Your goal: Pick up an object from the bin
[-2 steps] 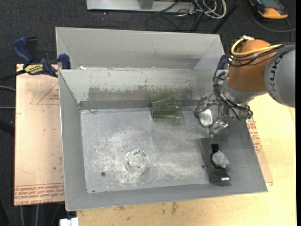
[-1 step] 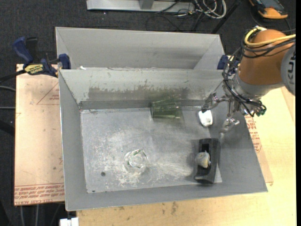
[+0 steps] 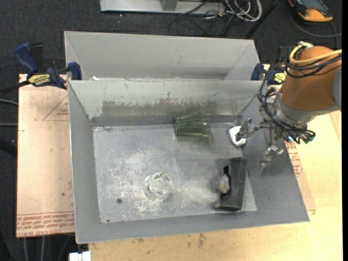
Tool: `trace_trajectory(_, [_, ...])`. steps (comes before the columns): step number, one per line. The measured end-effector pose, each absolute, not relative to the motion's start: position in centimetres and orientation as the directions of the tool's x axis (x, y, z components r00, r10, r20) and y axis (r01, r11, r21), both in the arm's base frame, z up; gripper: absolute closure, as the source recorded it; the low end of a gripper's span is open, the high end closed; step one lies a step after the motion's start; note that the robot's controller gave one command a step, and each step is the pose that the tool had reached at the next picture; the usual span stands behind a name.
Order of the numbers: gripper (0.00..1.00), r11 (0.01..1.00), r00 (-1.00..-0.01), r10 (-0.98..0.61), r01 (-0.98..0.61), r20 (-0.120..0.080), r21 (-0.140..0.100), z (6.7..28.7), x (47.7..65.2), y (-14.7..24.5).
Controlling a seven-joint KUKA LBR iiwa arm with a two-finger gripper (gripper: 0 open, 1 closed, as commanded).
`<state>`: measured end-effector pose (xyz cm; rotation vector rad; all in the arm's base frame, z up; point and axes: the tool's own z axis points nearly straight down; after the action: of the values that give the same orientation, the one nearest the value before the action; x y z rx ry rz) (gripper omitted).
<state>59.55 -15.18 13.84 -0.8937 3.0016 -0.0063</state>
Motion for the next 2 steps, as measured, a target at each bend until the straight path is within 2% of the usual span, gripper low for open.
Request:
trace_trajectory(1, [1.0, 0.854, -0.854, -0.52, -0.52, -0.019, -0.012, 7.68, 56.67, -13.57])
trace_trajectory(2, [1.0, 0.854, -0.854, -0.52, -0.52, -0.019, -0.012, 7.68, 56.67, -13.57])
